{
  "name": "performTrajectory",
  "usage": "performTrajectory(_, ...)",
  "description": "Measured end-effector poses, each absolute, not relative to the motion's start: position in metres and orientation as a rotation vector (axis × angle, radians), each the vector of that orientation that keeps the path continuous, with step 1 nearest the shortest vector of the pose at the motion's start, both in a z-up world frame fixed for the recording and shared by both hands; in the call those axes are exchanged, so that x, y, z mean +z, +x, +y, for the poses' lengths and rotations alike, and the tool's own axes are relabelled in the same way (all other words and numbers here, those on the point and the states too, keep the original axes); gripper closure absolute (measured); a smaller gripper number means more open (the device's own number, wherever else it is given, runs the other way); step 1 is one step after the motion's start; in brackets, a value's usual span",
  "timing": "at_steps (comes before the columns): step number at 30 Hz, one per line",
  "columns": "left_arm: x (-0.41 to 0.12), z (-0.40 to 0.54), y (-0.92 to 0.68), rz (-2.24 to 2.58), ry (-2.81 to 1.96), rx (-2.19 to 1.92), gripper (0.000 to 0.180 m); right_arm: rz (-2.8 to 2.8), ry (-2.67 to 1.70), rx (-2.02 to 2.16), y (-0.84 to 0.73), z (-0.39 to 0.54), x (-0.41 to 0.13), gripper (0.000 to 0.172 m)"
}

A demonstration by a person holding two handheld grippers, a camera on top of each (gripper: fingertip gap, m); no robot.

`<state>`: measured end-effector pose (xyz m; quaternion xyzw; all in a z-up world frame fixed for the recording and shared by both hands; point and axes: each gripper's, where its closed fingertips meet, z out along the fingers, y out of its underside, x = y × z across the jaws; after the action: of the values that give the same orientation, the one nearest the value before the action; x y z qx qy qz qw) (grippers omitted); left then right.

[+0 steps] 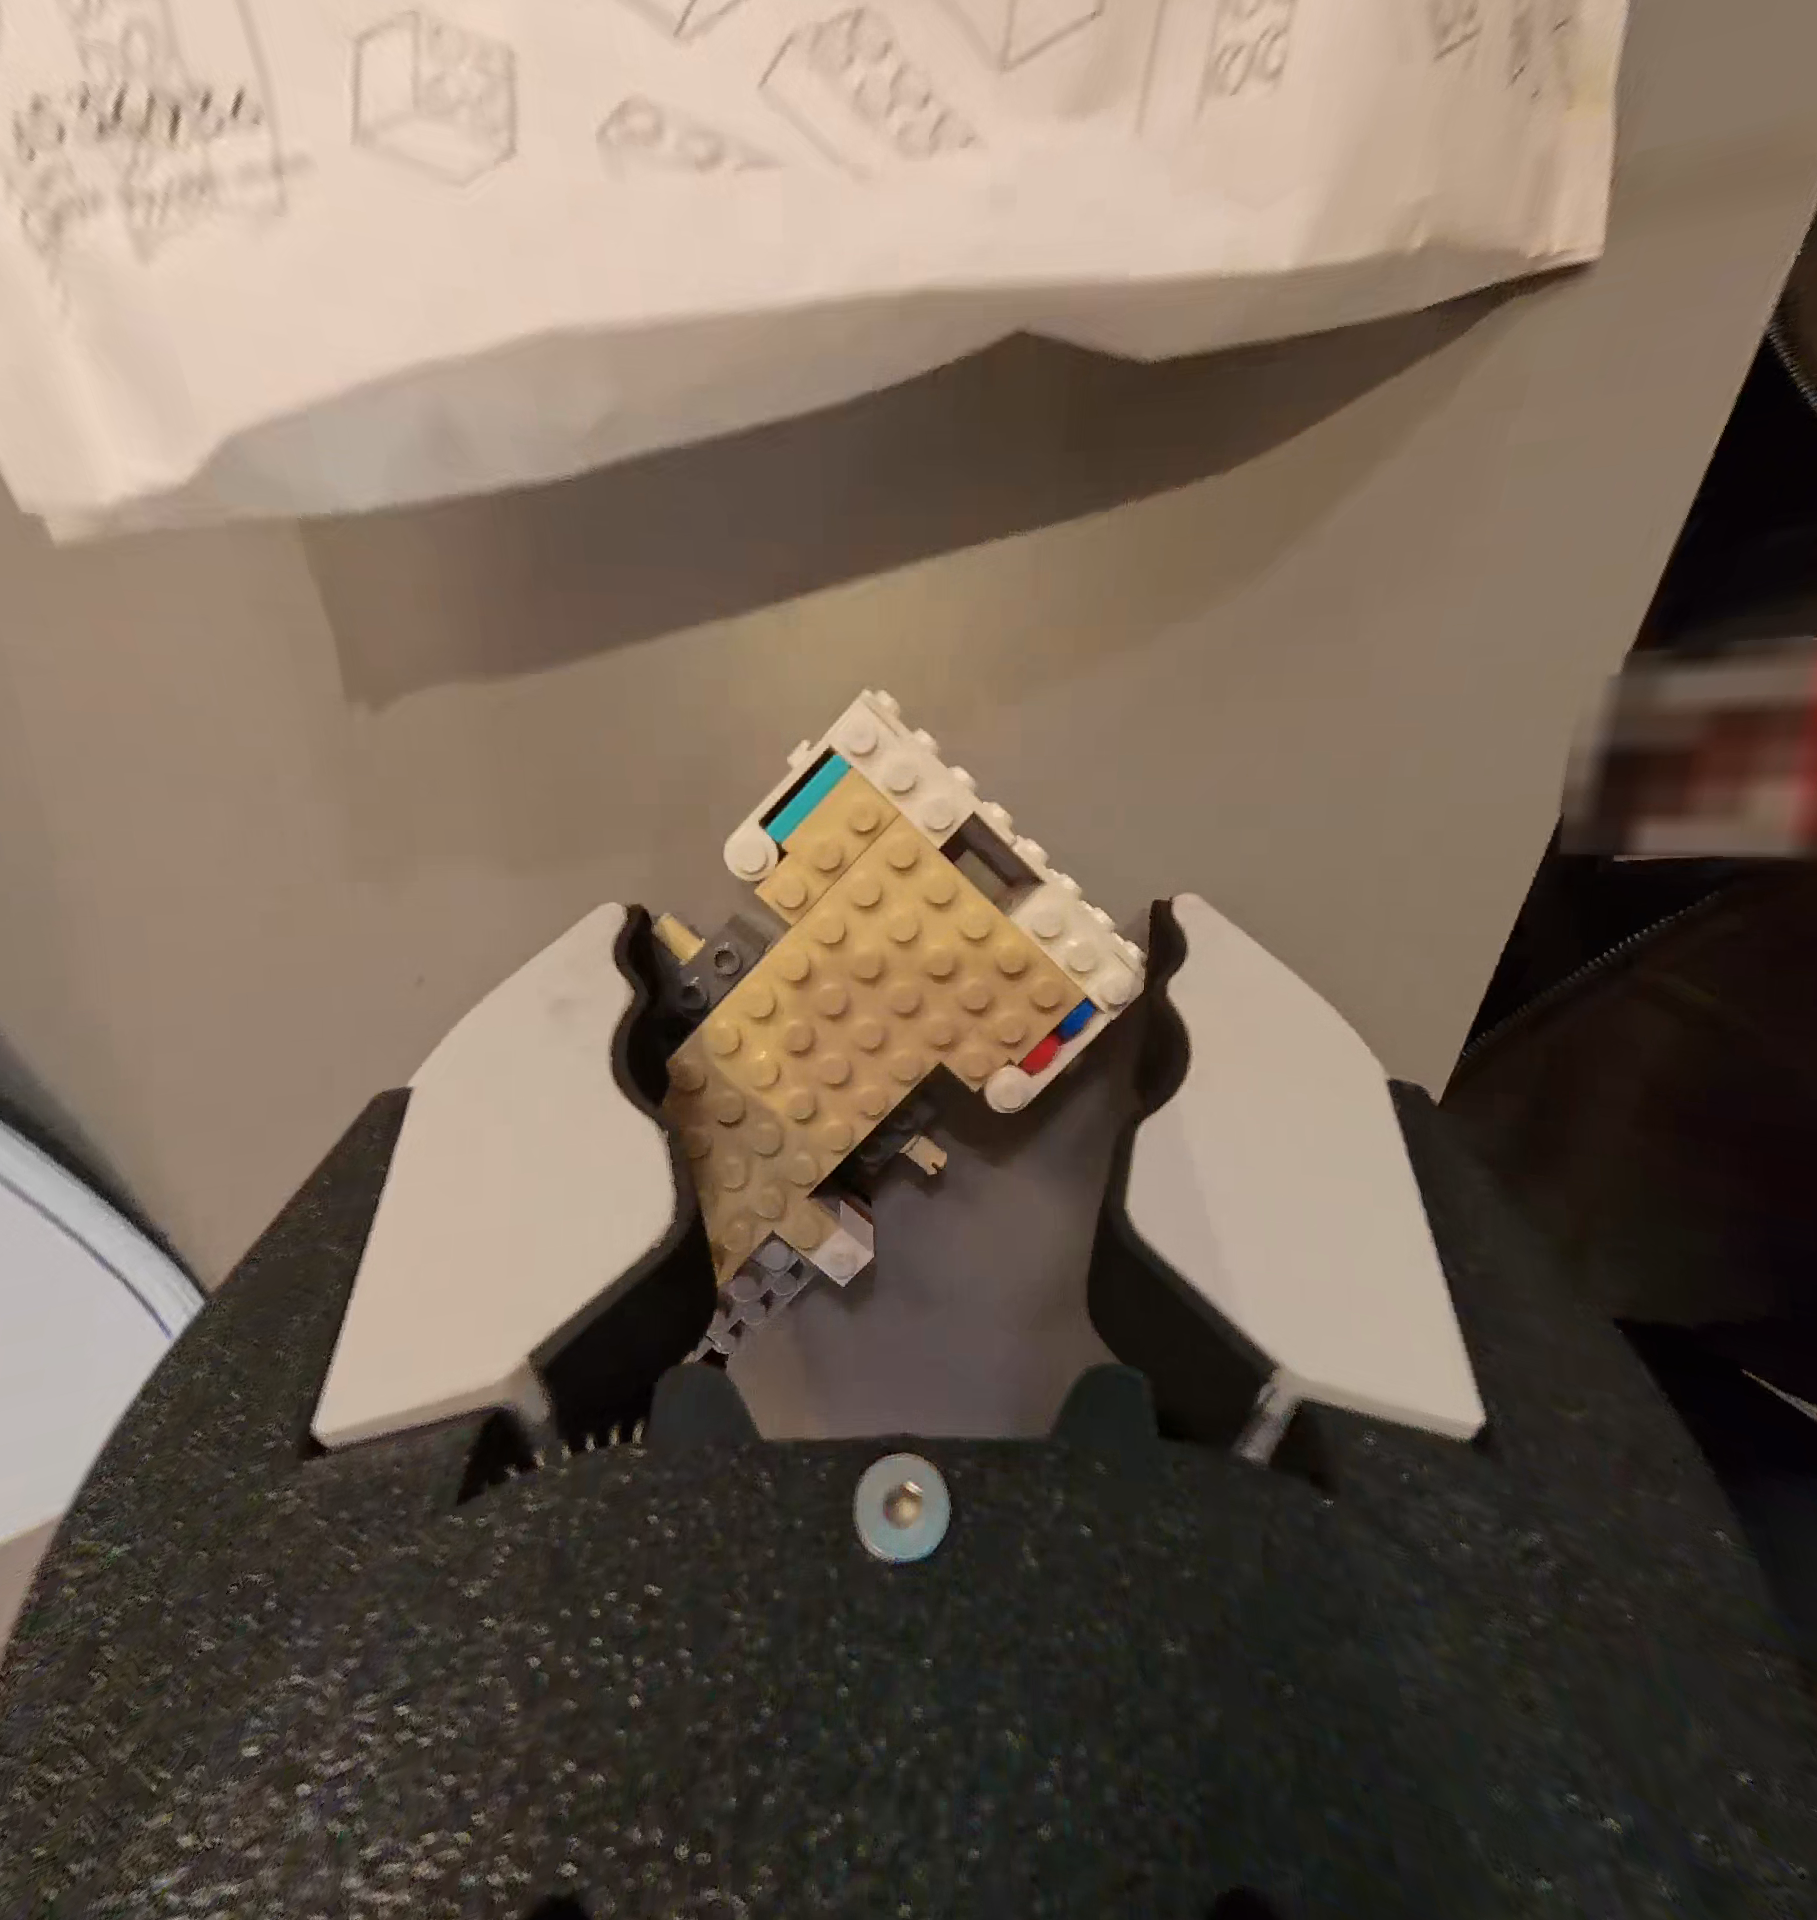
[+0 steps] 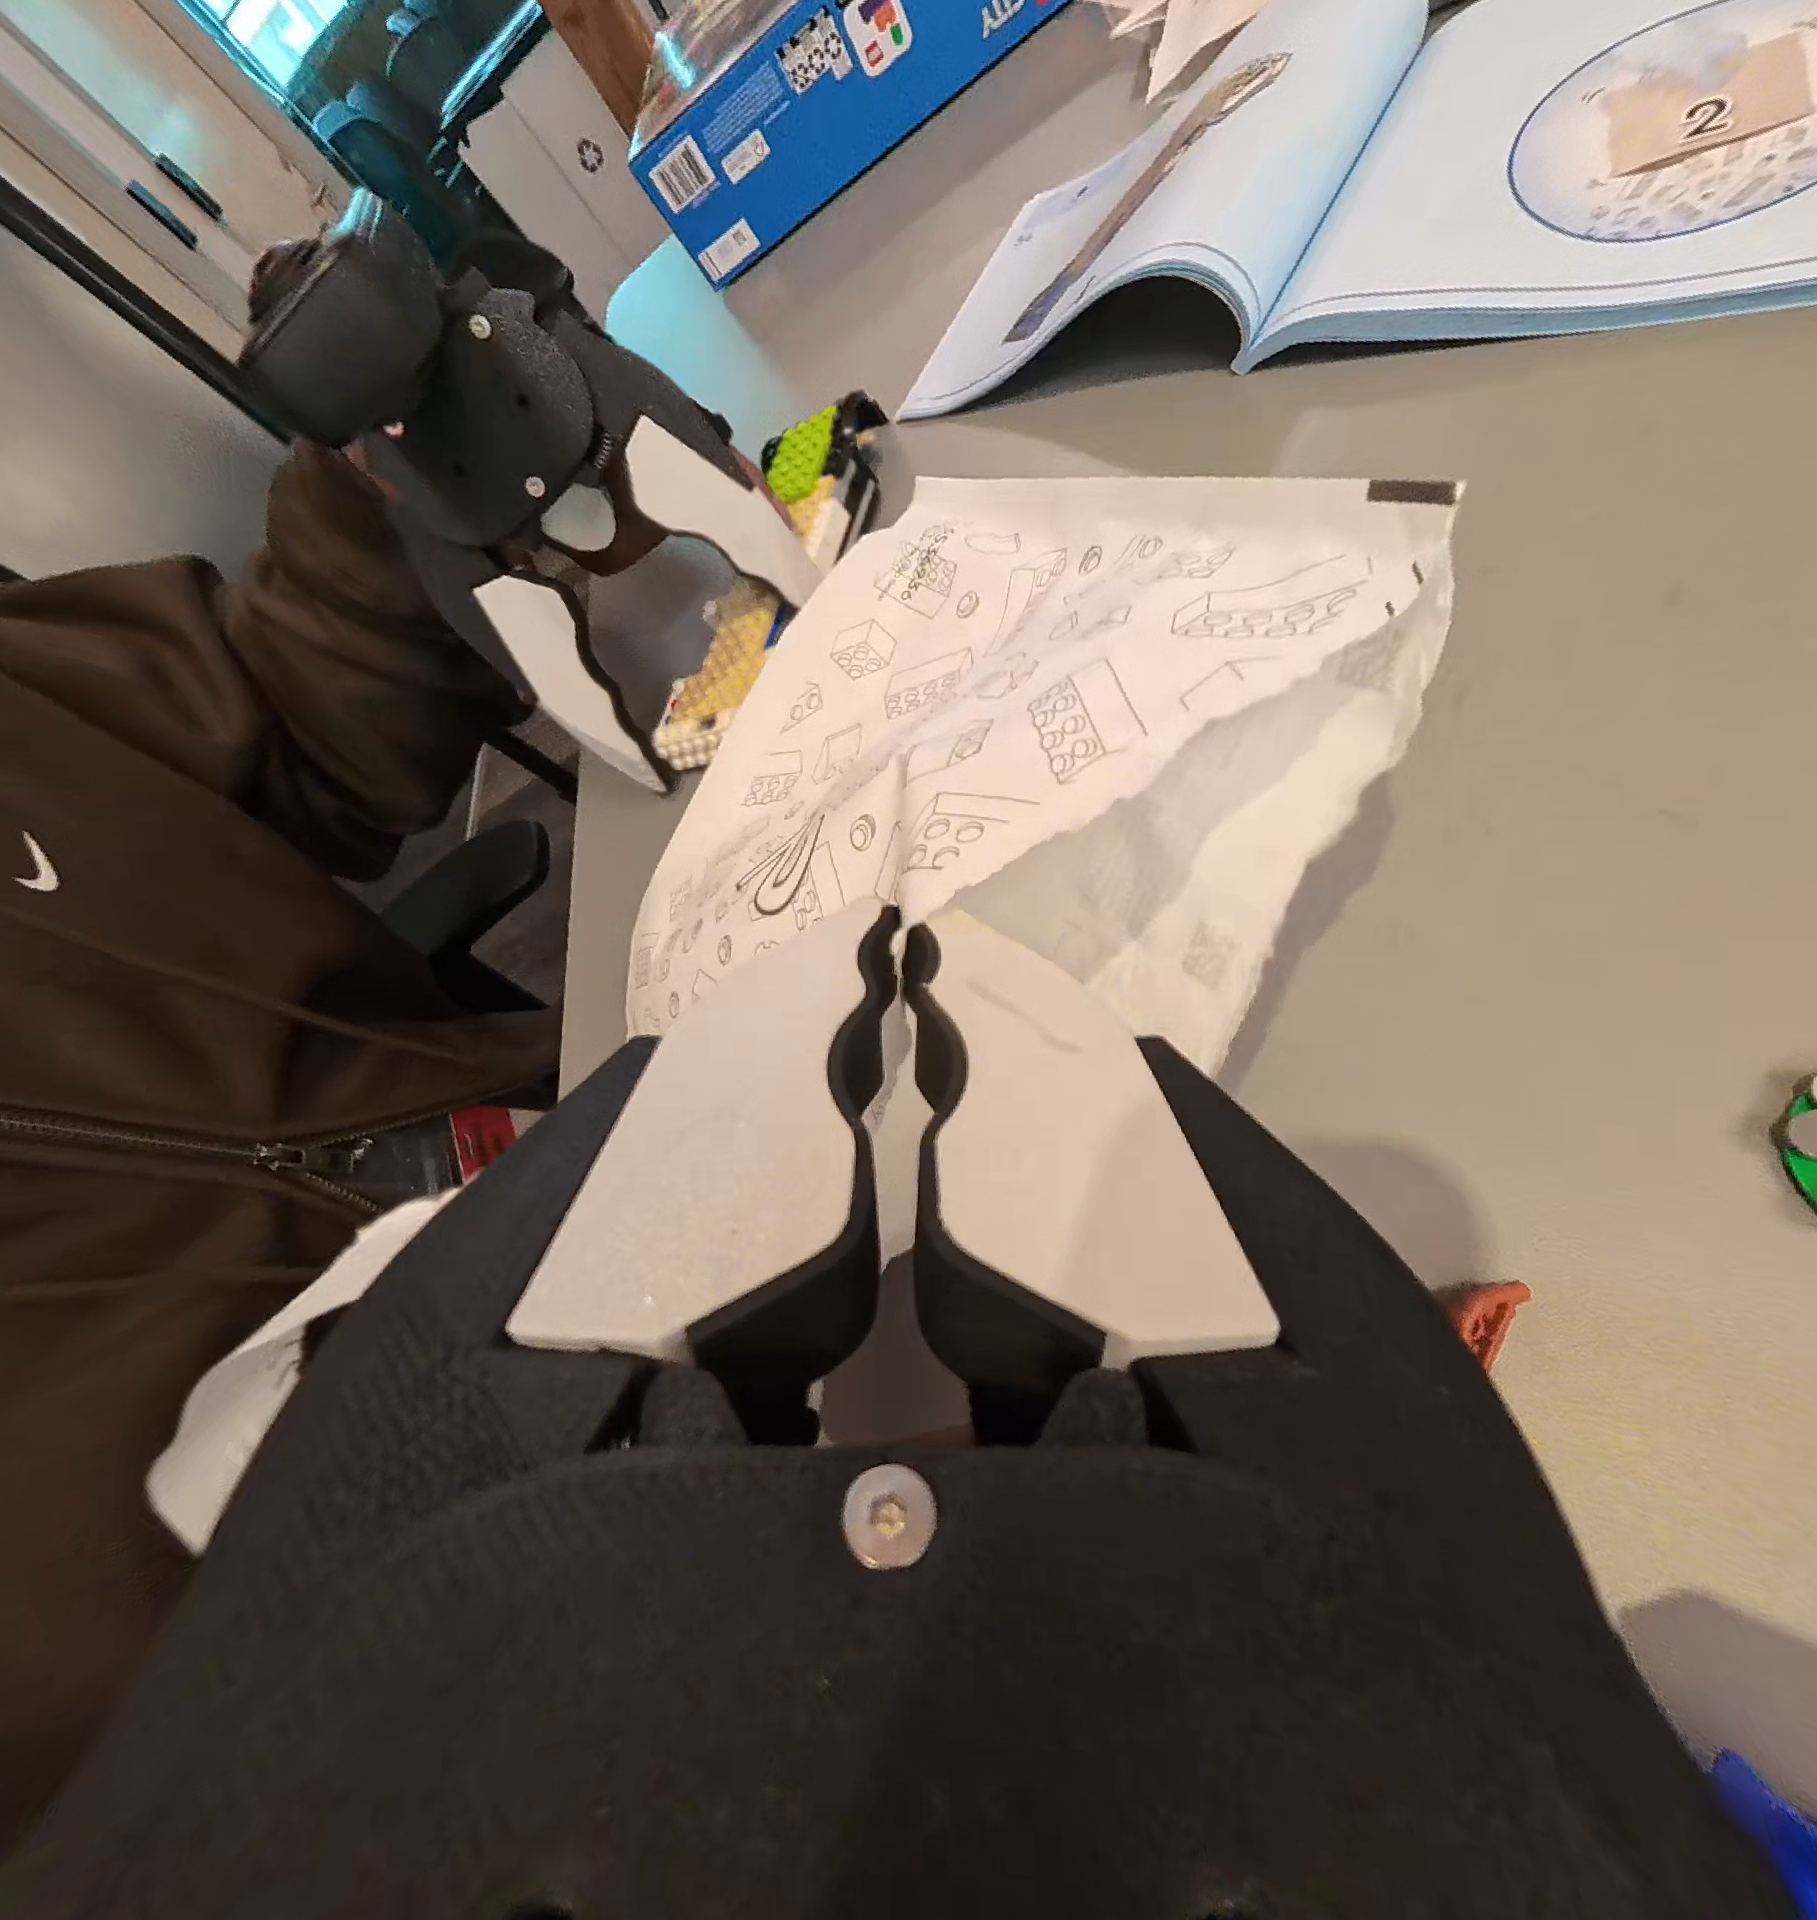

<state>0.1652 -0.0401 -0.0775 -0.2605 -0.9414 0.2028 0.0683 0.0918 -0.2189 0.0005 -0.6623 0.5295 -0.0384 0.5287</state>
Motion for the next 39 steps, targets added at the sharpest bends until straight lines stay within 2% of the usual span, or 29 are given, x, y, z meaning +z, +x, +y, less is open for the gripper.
performTrajectory(8, -0.064, -0.009, 0.217, -2.929, -0.545, 0.657, 0.092, 1.262, -1.543, -0.111, 0.096, -0.221, 0.0, 0.172)
performTrajectory(11, -0.016, -0.041, 0.205, -2.785, -0.502, 1.068, 0.088, 1.253, -1.525, -0.142, 0.098, -0.223, 0.004, 0.172)
performTrajectory(14, 0.041, -0.091, 0.201, -2.587, -0.392, 1.525, 0.069, 1.241, -1.503, -0.177, 0.1, -0.227, 0.01, 0.172)
performTrajectory(17, 0.092, -0.135, 0.199, -2.326, -0.288, 1.809, 0.065, 1.227, -1.472, -0.185, 0.1, -0.229, 0.016, 0.172)
performTrajectory(18, 0.105, -0.149, 0.2, -2.255, -0.248, 1.859, 0.068, 1.223, -1.461, -0.182, 0.099, -0.229, 0.018, 0.172)
performTrajectory(20, 0.122, -0.173, 0.196, -2.113, -0.204, 1.82, 0.094, 1.21, -1.445, -0.168, 0.098, -0.229, 0.019, 0.171)
performTrajectory(23, 0.139, -0.213, 0.188, -1.954, -0.195, 1.785, 0.098, 1.179, -1.454, -0.148, 0.094, -0.224, 0.02, 0.171)
performTrajectory(27, 0.135, -0.258, 0.185, -1.959, -0.284, 1.853, 0.093, 1.14, -1.486, -0.121, 0.088, -0.217, 0.017, 0.171)
performTrajectory(30, 0.124, -0.276, 0.181, -1.94, -0.323, 1.845, 0.07, 1.112, -1.492, -0.086, 0.084, -0.213, 0.015, 0.171)
performTrajectory(33, 0.112, -0.285, 0.184, -1.933, -0.319, 1.84, 0.059, 1.101, -1.489, -0.043, 0.081, -0.208, 0.012, 0.171)
performTrajectory(35, 0.106, -0.285, 0.186, -1.885, -0.279, 1.796, 0.064, 1.095, -1.509, -0.028, 0.08, -0.202, 0.009, 0.171)
performTrajectory(38, 0.083, -0.274, 0.168, -1.86, -0.402, 1.594, 0.093, 1.139, -1.537, 0.002, 0.08, -0.199, -0.002, 0.171)
performTrajectory(39, 0.07, -0.27, 0.161, -1.904, -0.476, 1.52, 0.095, 1.154, -1.552, 0.004, 0.081, -0.198, -0.007, 0.171)
